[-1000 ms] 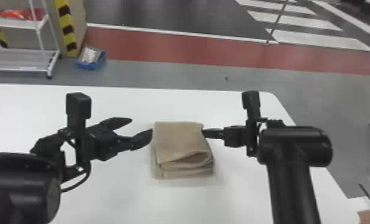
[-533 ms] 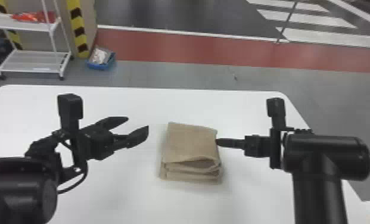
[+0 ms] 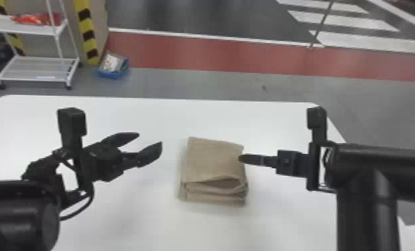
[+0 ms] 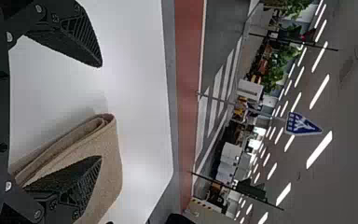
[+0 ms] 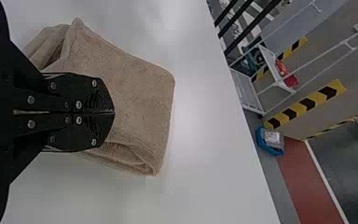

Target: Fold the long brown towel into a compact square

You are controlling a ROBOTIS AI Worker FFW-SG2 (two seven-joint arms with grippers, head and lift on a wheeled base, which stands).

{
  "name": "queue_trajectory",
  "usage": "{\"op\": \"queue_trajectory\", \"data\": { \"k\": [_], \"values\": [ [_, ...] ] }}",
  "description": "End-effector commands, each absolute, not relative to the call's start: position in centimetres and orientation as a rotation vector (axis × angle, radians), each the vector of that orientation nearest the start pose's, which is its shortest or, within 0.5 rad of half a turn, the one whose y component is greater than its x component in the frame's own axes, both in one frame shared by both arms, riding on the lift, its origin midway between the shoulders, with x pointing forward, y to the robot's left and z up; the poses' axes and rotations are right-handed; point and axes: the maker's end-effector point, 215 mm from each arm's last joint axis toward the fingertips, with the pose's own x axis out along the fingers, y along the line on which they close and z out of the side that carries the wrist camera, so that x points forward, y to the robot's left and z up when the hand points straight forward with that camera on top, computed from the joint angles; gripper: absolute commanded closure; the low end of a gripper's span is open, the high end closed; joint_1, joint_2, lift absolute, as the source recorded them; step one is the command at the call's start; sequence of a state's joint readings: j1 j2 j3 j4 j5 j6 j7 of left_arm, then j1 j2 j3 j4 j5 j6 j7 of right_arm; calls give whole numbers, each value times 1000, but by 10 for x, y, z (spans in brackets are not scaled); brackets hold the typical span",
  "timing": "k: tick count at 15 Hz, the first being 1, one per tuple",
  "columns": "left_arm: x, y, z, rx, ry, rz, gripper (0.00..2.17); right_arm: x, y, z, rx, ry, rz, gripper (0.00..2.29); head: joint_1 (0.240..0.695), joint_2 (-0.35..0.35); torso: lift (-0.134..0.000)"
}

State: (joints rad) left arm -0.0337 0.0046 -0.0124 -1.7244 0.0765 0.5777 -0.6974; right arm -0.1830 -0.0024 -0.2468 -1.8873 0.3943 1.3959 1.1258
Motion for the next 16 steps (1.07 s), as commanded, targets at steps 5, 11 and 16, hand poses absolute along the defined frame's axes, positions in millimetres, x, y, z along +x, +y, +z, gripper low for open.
{"op": "queue_trajectory", "data": {
  "k": [5, 11, 16],
  "values": [
    [533, 77, -380, -210, 355, -724, 208, 451, -175, -424, 495, 983, 555, 2256, 695, -117, -124],
    [534, 73, -378, -205, 350, -729, 208, 443, -178, -399, 527, 921, 574, 2256, 695, -115, -124],
    [532, 73, -380, -206, 353, -729, 208, 427, -174, -422, 527, 979, 566, 2256, 695, -114, -124]
  ]
}}
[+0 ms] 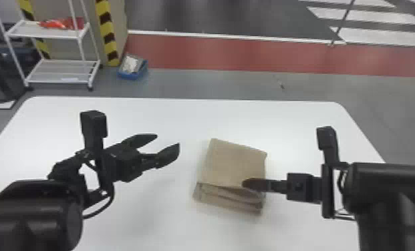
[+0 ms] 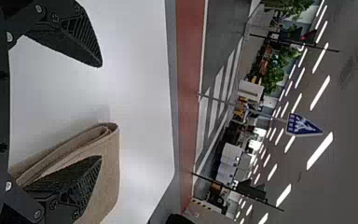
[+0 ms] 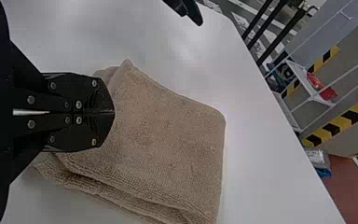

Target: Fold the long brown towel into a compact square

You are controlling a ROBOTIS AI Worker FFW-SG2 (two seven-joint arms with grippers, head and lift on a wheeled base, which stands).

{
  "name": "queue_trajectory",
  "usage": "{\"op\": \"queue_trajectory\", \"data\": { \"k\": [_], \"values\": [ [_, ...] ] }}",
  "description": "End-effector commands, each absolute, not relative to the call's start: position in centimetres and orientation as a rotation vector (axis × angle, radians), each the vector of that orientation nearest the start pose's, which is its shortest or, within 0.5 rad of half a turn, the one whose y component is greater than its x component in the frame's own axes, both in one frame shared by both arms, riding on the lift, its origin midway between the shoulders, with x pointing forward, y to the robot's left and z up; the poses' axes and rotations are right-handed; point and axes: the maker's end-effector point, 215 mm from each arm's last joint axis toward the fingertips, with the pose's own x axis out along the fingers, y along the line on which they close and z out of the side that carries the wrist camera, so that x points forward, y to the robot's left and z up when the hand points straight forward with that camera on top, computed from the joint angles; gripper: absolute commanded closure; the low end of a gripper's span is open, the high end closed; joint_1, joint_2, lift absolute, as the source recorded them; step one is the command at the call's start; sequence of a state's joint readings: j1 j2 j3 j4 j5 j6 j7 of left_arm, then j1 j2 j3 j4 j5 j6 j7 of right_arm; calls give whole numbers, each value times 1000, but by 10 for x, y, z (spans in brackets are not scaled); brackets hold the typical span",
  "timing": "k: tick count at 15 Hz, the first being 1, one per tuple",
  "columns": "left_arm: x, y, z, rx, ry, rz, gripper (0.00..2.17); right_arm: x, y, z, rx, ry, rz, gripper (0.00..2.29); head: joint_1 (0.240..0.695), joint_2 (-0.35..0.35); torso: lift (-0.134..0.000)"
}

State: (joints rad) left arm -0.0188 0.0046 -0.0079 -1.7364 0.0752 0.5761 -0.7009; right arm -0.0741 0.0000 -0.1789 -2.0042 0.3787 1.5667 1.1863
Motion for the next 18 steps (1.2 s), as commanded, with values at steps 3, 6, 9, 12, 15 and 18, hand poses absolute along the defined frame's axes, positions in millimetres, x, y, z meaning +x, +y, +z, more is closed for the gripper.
{"op": "queue_trajectory", "data": {
  "k": [3, 6, 9, 12, 15, 18],
  "values": [
    [532, 73, -381, -207, 356, -729, 208, 424, -182, -443, 498, 1022, 540, 2256, 695, -116, -124],
    [532, 73, -383, -207, 360, -728, 208, 428, -186, -426, 549, 966, 561, 2256, 695, -122, -124],
    [532, 73, -383, -207, 360, -728, 208, 429, -179, -385, 552, 879, 617, 2256, 695, -125, -124],
    [533, 72, -381, -205, 357, -731, 208, 409, -160, -390, 539, 906, 666, 2256, 695, -118, -124],
    [532, 73, -384, -208, 361, -728, 208, 394, -142, -404, 507, 955, 693, 2256, 695, -97, -124],
    [531, 74, -384, -209, 362, -728, 208, 391, -144, -412, 462, 988, 685, 2256, 695, -82, -124]
  ]
}}
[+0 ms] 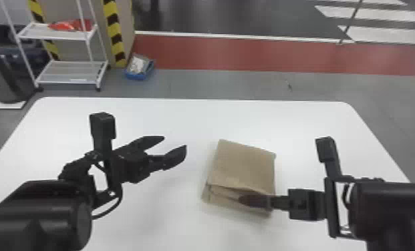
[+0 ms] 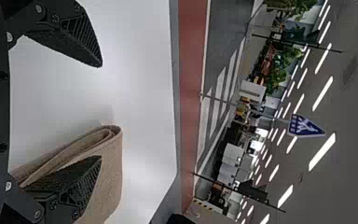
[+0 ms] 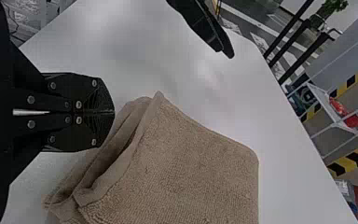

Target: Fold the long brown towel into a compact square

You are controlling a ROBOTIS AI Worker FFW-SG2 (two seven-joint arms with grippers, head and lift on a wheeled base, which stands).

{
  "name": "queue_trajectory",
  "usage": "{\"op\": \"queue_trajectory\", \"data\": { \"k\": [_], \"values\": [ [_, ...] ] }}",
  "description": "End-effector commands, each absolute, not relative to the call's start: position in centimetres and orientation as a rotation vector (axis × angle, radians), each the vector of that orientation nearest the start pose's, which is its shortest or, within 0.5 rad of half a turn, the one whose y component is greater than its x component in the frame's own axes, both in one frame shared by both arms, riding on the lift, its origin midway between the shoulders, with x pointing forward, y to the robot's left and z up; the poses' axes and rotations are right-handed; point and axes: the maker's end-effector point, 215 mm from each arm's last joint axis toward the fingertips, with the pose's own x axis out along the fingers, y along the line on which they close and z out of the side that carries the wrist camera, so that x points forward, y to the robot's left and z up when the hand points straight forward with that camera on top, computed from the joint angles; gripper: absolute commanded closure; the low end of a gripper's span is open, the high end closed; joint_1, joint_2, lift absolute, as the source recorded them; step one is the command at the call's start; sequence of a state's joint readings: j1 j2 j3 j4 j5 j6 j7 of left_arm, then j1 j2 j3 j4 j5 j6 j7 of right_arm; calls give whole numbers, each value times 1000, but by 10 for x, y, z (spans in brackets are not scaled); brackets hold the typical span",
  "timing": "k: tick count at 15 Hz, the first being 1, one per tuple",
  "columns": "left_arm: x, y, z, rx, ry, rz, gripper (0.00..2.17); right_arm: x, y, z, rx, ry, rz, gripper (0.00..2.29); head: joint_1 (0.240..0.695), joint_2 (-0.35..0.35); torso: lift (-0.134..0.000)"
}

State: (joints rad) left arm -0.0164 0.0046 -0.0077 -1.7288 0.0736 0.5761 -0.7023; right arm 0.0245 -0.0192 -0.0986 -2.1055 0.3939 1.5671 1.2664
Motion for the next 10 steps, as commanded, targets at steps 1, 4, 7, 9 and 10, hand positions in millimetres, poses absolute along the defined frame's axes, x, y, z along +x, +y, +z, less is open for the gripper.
{"op": "queue_trajectory", "data": {
  "k": [1, 4, 7, 9, 10],
  "values": [
    [531, 74, -384, -209, 362, -728, 208, 388, -145, -419, 452, 1008, 676, 2256, 695, -81, -124],
    [531, 73, -385, -207, 363, -729, 208, 389, -160, -433, 395, 1051, 635, 2256, 695, -83, -124],
    [531, 73, -385, -208, 364, -729, 208, 392, -181, -436, 373, 1057, 590, 2256, 695, -104, -124],
    [530, 72, -388, -209, 369, -730, 208, 396, -198, -443, 374, 1072, 549, 2256, 695, -119, -124],
    [530, 71, -388, -208, 368, -733, 208, 398, -205, -444, 379, 1073, 532, 2256, 695, -127, -124]
  ]
}}
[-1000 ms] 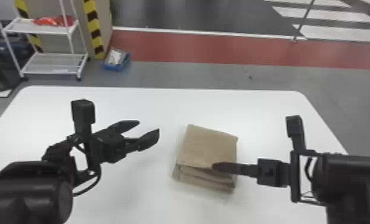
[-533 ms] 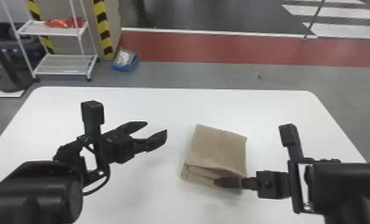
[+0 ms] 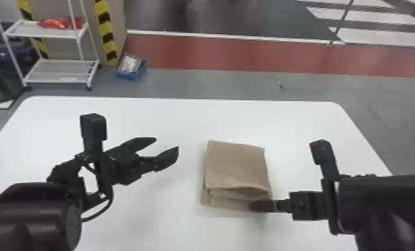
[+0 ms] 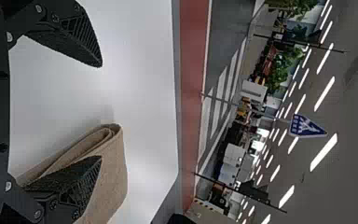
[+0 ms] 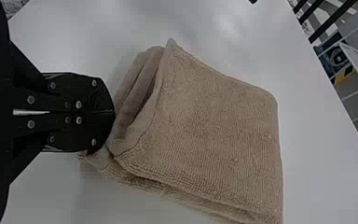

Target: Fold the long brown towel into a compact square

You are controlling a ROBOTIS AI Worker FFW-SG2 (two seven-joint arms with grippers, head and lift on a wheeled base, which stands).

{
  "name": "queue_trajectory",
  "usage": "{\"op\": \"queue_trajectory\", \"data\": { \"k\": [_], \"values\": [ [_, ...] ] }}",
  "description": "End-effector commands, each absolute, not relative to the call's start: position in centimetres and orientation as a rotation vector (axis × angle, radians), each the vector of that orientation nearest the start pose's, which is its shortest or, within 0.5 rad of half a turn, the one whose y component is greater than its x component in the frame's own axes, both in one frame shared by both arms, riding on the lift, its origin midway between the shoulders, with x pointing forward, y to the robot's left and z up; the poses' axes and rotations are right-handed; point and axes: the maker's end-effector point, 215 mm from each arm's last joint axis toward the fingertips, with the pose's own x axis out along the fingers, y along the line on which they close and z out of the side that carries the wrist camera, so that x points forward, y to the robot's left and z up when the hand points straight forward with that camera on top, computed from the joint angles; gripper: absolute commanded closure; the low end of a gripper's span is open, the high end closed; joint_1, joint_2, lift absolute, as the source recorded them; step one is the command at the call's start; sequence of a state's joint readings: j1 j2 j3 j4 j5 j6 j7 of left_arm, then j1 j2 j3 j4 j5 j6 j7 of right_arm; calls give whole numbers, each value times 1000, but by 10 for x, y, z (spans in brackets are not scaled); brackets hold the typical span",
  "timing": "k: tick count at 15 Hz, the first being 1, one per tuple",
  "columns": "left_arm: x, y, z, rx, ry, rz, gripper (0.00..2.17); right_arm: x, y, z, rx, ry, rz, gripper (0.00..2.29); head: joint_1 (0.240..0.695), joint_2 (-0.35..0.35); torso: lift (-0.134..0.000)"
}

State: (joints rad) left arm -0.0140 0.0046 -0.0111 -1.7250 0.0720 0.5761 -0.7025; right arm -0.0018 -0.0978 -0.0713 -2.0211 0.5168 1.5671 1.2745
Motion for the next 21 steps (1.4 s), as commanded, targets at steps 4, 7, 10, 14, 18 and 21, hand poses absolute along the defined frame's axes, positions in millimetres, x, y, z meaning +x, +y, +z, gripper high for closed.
{"op": "queue_trajectory", "data": {
  "k": [4, 7, 10, 14, 18, 21],
  "values": [
    [529, 71, -389, -208, 373, -732, 208, 415, -228, -439, 393, 1052, 480, 2256, 695, -164, -124],
    [528, 73, -391, -209, 376, -728, 208, 409, -222, -434, 416, 1041, 517, 2256, 695, -180, -124],
    [529, 77, -392, -211, 376, -721, 208, 401, -214, -398, 439, 952, 595, 2256, 695, -165, -124],
    [525, 67, -394, -198, 384, -735, 208, 432, -223, -377, 545, 859, 580, 2256, 695, -167, -124],
    [525, 69, -395, -194, 385, -731, 208, 439, -200, -406, 657, 920, 588, 2256, 695, -168, -124],
    [524, 71, -397, -198, 388, -728, 208, 441, -201, -417, 674, 944, 572, 2256, 695, -151, -124]
  ]
}}
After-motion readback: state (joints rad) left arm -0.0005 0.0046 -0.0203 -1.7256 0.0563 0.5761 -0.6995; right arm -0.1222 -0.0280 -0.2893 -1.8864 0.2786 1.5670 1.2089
